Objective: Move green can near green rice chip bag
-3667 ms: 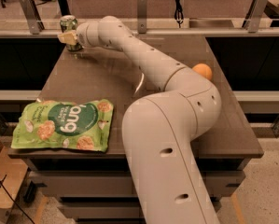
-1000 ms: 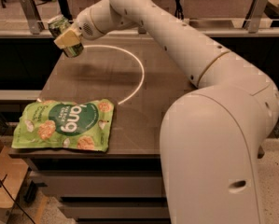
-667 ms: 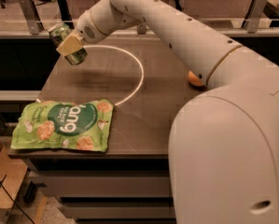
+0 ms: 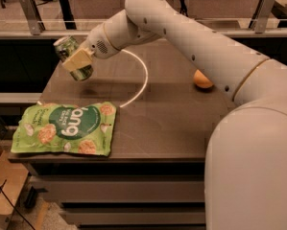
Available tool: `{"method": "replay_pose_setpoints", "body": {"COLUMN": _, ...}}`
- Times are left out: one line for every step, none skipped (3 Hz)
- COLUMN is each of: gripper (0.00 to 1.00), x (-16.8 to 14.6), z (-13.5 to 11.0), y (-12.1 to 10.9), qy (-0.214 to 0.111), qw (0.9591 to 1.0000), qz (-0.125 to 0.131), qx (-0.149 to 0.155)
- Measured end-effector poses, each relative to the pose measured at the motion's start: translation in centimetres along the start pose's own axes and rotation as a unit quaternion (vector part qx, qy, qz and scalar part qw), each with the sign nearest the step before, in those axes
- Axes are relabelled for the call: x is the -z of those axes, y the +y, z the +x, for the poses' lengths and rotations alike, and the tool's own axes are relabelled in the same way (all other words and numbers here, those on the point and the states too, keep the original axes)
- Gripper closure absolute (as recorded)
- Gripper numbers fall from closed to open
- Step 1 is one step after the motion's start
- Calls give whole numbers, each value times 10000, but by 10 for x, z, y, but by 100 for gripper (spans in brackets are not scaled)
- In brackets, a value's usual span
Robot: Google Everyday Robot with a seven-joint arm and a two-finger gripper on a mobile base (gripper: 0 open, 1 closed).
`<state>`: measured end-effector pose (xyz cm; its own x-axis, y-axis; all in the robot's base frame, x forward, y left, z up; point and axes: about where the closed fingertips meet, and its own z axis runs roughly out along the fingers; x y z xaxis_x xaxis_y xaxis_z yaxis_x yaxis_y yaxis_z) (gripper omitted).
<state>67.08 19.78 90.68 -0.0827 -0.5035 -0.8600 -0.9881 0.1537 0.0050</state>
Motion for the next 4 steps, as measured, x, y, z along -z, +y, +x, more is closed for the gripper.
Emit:
{"method": "replay_pose_setpoints", "body": {"gripper": 100, "x": -1, "z": 3, "y": 15, "qy": -492, "qw": 9982, "qz": -355, "qx": -3}}
{"method": "replay_pose_setpoints", "body": {"gripper": 84, "x": -3, "z": 4, "y": 32, "qy": -812, "qw": 9939, "qz": -739, "qx": 100}}
{"method": "replay_pose_setpoints", "body": {"gripper": 60, "x": -4, "z": 8, "y": 48, "qy": -928, "qw": 9896, "qz": -1068, "qx": 274}}
{"method": "replay_pose_setpoints", "body": {"gripper": 37, "x": -8, "z": 13, "y": 60, "qy": -931, "qw": 9855, "qz": -1350, "qx": 441}}
